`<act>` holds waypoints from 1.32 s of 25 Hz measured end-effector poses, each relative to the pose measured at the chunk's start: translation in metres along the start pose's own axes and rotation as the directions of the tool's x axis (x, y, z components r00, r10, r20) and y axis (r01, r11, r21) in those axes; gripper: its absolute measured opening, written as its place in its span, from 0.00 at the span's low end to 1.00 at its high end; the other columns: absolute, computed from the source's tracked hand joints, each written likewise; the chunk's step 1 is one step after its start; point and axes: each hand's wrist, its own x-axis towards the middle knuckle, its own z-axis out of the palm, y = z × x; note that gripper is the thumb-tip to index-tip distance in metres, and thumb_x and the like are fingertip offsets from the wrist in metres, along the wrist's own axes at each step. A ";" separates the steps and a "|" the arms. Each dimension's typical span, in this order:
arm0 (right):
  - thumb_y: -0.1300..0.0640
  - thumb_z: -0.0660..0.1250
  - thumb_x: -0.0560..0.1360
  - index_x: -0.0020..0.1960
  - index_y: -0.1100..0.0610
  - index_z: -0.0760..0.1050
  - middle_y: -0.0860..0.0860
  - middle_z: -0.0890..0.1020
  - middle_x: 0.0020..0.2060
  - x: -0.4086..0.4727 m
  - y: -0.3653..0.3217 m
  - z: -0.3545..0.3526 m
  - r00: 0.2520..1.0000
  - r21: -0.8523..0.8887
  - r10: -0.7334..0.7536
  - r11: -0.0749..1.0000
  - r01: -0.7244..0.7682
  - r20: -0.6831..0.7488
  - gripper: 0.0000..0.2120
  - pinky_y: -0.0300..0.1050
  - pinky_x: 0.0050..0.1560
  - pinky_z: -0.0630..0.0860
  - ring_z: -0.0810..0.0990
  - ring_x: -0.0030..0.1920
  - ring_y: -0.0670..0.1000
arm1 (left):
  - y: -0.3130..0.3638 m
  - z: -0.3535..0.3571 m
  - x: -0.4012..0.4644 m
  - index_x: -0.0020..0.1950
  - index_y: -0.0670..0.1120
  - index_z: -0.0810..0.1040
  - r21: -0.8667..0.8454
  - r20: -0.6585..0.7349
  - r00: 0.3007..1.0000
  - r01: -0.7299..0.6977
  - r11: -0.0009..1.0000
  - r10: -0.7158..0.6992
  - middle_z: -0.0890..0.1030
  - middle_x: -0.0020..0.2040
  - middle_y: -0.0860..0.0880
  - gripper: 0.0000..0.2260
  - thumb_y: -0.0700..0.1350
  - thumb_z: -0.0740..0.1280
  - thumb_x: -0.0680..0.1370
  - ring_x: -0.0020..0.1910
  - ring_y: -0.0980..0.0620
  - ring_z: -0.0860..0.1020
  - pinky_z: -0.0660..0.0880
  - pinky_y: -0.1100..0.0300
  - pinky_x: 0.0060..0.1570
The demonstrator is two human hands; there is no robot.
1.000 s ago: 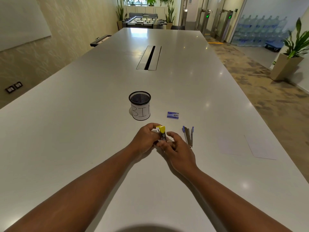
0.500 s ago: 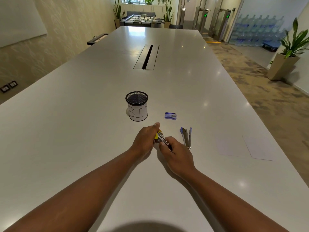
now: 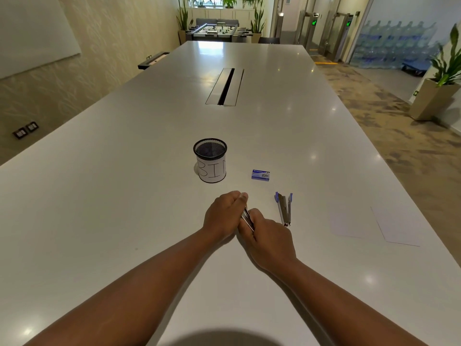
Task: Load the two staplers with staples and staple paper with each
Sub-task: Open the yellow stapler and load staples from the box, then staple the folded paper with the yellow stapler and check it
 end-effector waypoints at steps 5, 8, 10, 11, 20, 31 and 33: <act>0.31 0.38 0.77 0.53 0.52 0.70 0.45 0.74 0.31 -0.002 0.002 -0.001 0.999 -0.006 -0.041 0.999 0.041 0.007 0.32 0.51 0.35 0.77 0.74 0.29 0.49 | -0.004 0.002 -0.002 0.38 0.48 0.72 0.063 -0.048 0.997 -0.061 0.996 0.064 0.77 0.32 0.52 0.23 0.64 0.52 0.79 0.35 0.49 0.77 0.77 0.43 0.44; 0.31 0.39 0.78 0.52 0.52 0.70 0.44 0.72 0.30 -0.003 0.002 -0.001 0.999 0.001 -0.046 0.999 0.046 -0.006 0.30 0.50 0.34 0.76 0.72 0.28 0.48 | -0.004 0.002 -0.003 0.38 0.49 0.72 0.082 -0.058 0.995 -0.079 0.993 0.084 0.77 0.32 0.52 0.23 0.65 0.51 0.79 0.35 0.50 0.77 0.76 0.43 0.43; 0.32 0.40 0.79 0.53 0.52 0.71 0.45 0.73 0.30 -0.003 0.003 0.000 0.999 0.004 -0.047 0.999 0.047 -0.009 0.29 0.50 0.33 0.76 0.73 0.29 0.49 | -0.003 0.003 -0.005 0.37 0.51 0.72 0.083 -0.066 0.995 -0.075 0.994 0.081 0.78 0.32 0.53 0.23 0.65 0.50 0.79 0.35 0.52 0.77 0.77 0.45 0.43; 0.32 0.41 0.79 0.53 0.52 0.70 0.45 0.73 0.30 -0.003 0.003 0.001 0.999 0.002 -0.046 0.999 0.046 -0.012 0.29 0.50 0.33 0.75 0.73 0.28 0.48 | -0.002 0.003 -0.005 0.37 0.52 0.72 0.079 -0.068 0.995 -0.068 0.995 0.073 0.78 0.32 0.55 0.22 0.65 0.50 0.79 0.35 0.53 0.77 0.77 0.46 0.43; 0.38 0.56 0.79 0.51 0.49 0.71 0.45 0.77 0.32 -0.005 -0.002 -0.004 0.995 0.128 0.063 0.990 -0.053 -0.072 0.16 0.50 0.33 0.78 0.77 0.30 0.48 | 0.001 0.000 -0.004 0.40 0.49 0.80 -0.176 0.006 1.000 -0.026 0.984 0.027 0.82 0.38 0.48 0.19 0.59 0.55 0.76 0.42 0.43 0.81 0.78 0.39 0.49; 0.51 0.63 0.67 0.42 0.46 0.64 0.45 0.77 0.30 -0.033 0.067 -0.071 0.827 0.486 0.497 0.809 -0.331 -0.264 0.08 0.49 0.35 0.71 0.76 0.33 0.54 | 0.049 0.043 -0.007 0.36 0.51 0.77 0.030 -0.001 0.993 -0.121 0.992 0.122 0.81 0.32 0.56 0.10 0.52 0.60 0.74 0.33 0.57 0.78 0.75 0.55 0.36; 0.54 0.65 0.69 0.42 0.47 0.64 0.44 0.75 0.29 -0.039 0.093 -0.086 0.778 0.435 0.552 0.805 -0.404 -0.298 0.10 0.48 0.33 0.69 0.75 0.34 0.56 | 0.072 0.063 -0.007 0.37 0.52 0.77 0.040 0.066 0.974 -0.218 0.975 0.215 0.80 0.32 0.56 0.09 0.50 0.62 0.76 0.32 0.58 0.77 0.74 0.58 0.35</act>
